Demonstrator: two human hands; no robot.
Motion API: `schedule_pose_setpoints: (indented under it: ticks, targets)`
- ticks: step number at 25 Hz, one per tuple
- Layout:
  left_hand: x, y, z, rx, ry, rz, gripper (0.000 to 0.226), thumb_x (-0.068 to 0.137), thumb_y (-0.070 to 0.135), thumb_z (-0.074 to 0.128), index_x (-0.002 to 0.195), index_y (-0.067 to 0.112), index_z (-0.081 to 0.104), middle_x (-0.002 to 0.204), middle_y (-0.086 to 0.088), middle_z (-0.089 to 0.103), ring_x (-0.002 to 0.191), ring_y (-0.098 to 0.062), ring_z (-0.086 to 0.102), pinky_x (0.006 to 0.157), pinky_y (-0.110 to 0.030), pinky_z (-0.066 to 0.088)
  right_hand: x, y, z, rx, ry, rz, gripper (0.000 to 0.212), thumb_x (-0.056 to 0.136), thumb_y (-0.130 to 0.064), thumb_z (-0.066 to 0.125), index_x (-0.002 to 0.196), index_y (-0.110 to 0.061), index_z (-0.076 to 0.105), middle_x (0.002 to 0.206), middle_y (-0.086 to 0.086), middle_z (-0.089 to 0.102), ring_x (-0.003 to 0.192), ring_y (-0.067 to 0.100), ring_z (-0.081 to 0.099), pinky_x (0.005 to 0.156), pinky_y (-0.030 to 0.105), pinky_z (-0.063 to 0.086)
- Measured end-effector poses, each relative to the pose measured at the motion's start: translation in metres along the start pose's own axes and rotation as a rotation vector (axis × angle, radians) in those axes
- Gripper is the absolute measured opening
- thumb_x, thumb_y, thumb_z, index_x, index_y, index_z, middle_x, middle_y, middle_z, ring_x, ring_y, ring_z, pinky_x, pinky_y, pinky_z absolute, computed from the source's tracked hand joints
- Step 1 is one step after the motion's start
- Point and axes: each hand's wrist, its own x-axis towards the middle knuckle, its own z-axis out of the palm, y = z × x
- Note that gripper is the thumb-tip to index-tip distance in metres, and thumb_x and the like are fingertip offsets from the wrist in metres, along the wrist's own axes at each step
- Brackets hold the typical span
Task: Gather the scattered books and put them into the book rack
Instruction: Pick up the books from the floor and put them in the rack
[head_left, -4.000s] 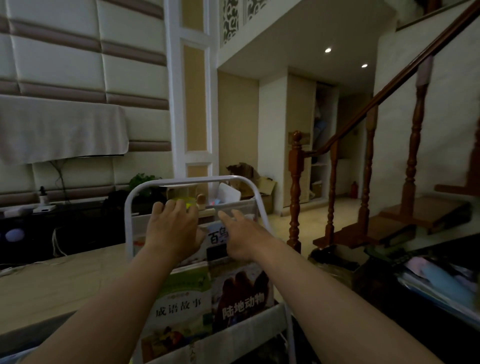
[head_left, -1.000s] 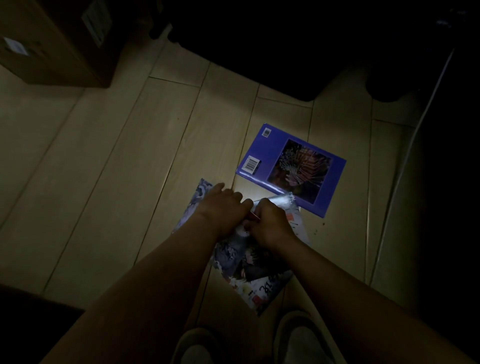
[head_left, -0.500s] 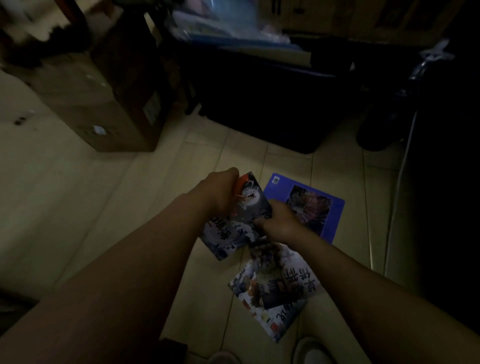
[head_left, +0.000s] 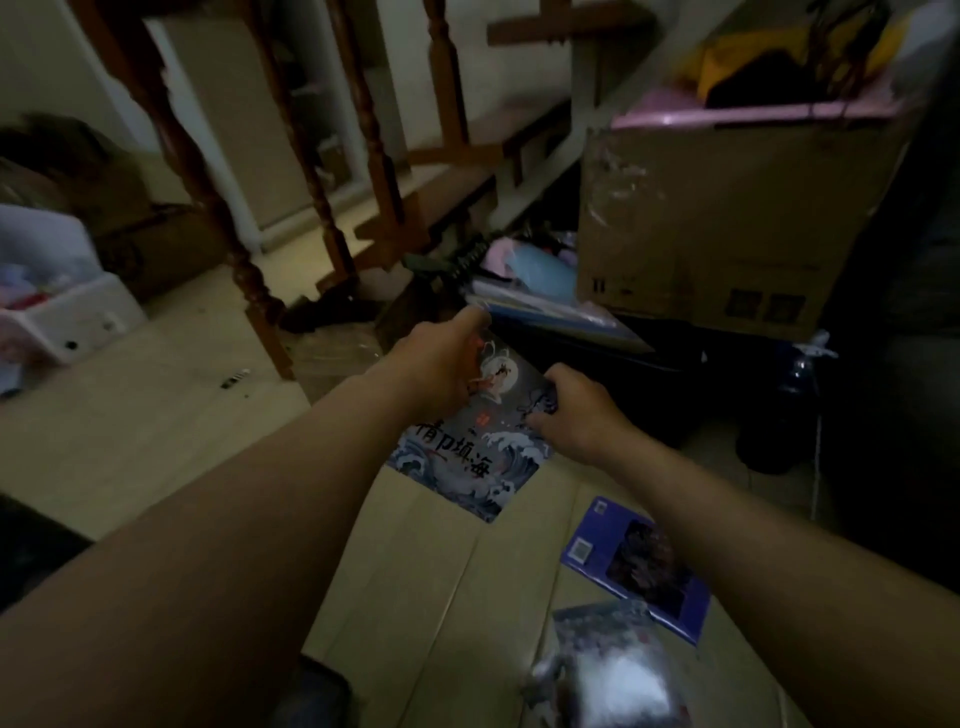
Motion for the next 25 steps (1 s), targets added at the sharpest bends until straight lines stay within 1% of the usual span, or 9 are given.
schedule_pose_setpoints:
  ticks: [4, 6, 9, 12, 16, 19, 22, 23, 25]
  targets:
    - [-0.057, 0.011, -0.089, -0.02, 0.182, -0.011, 0.07, 0.085, 0.022, 0.073, 0.138, 0.031, 0.028, 0.121, -0.007, 0.051, 0.1, -0.029, 0.054, 0.08, -0.043, 0.053, -0.021, -0.091, -0.033, -0.076, 0.064, -0.176, 0.03, 0.092, -0.018, 0.066, 0.116, -0.009, 0.051, 0.111, 0.009, 0.058, 0.095, 0.022, 0.054, 0.073, 0.032, 0.044]
    - [-0.087, 0.013, -0.128, -0.028, 0.251, -0.038, 0.071, 0.083, 0.019, 0.074, 0.137, 0.032, 0.029, 0.12, -0.006, 0.053, 0.098, -0.028, 0.056, 0.08, -0.042, 0.055, -0.035, -0.135, -0.047, -0.126, 0.127, -0.262, 0.028, 0.09, -0.019, 0.064, 0.112, -0.01, 0.051, 0.111, 0.011, 0.057, 0.096, 0.026, 0.054, 0.074, 0.035, 0.046]
    - [-0.136, 0.016, -0.182, -0.012, 0.359, -0.069, 0.067, 0.083, 0.016, 0.073, 0.133, 0.032, 0.031, 0.117, -0.012, 0.058, 0.097, -0.03, 0.061, 0.082, -0.049, 0.058, -0.062, -0.2, -0.064, -0.178, 0.193, -0.328, 0.024, 0.087, -0.023, 0.064, 0.105, -0.018, 0.049, 0.114, 0.011, 0.052, 0.101, 0.03, 0.053, 0.077, 0.036, 0.045]
    - [-0.188, 0.019, -0.232, 0.067, 0.429, -0.077, 0.064, 0.084, 0.006, 0.068, 0.132, 0.027, 0.03, 0.106, -0.013, 0.058, 0.086, -0.029, 0.061, 0.076, -0.051, 0.058, -0.099, -0.26, -0.076, -0.171, 0.231, -0.41, 0.027, 0.089, -0.02, 0.065, 0.111, -0.016, 0.049, 0.116, 0.01, 0.046, 0.105, 0.03, 0.051, 0.077, 0.032, 0.041]
    - [-0.251, 0.017, -0.28, 0.174, 0.544, -0.106, 0.056, 0.084, 0.014, 0.071, 0.122, 0.025, 0.031, 0.098, -0.01, 0.06, 0.082, -0.029, 0.062, 0.075, -0.05, 0.058, -0.144, -0.324, -0.083, -0.203, 0.298, -0.491, 0.034, 0.088, -0.018, 0.067, 0.116, -0.018, 0.048, 0.121, 0.009, 0.042, 0.112, 0.031, 0.048, 0.084, 0.035, 0.046]
    - [-0.304, 0.016, -0.31, 0.144, 0.636, -0.12, 0.051, 0.084, 0.016, 0.071, 0.116, 0.025, 0.032, 0.091, -0.004, 0.057, 0.077, -0.022, 0.061, 0.068, -0.042, 0.059, -0.184, -0.375, -0.088, -0.231, 0.327, -0.551, 0.027, 0.088, -0.016, 0.065, 0.109, -0.018, 0.048, 0.12, 0.01, 0.042, 0.107, 0.032, 0.051, 0.083, 0.041, 0.051]
    - [-0.354, 0.01, -0.338, 0.148, 0.719, -0.135, 0.05, 0.085, 0.013, 0.071, 0.117, 0.021, 0.034, 0.09, 0.001, 0.053, 0.076, -0.013, 0.055, 0.062, -0.026, 0.049, -0.219, -0.419, -0.085, -0.257, 0.316, -0.609, 0.033, 0.089, -0.015, 0.062, 0.117, -0.018, 0.045, 0.125, 0.011, 0.037, 0.108, 0.035, 0.051, 0.083, 0.043, 0.051]
    - [-0.369, 0.006, -0.345, 0.16, 0.747, -0.155, 0.048, 0.085, 0.012, 0.071, 0.116, 0.019, 0.035, 0.091, 0.0, 0.053, 0.076, -0.014, 0.054, 0.06, -0.025, 0.048, -0.228, -0.431, -0.08, -0.261, 0.302, -0.636, 0.038, 0.089, -0.015, 0.061, 0.122, -0.02, 0.044, 0.126, 0.011, 0.035, 0.11, 0.036, 0.05, 0.087, 0.045, 0.051]
    - [-0.398, -0.002, -0.357, 0.188, 0.789, -0.22, 0.045, 0.084, 0.011, 0.072, 0.113, 0.016, 0.037, 0.093, -0.006, 0.055, 0.078, -0.02, 0.057, 0.065, -0.034, 0.055, -0.242, -0.455, -0.068, -0.233, 0.248, -0.697, 0.049, 0.087, -0.013, 0.062, 0.13, -0.025, 0.04, 0.129, 0.01, 0.032, 0.115, 0.037, 0.048, 0.094, 0.048, 0.049]
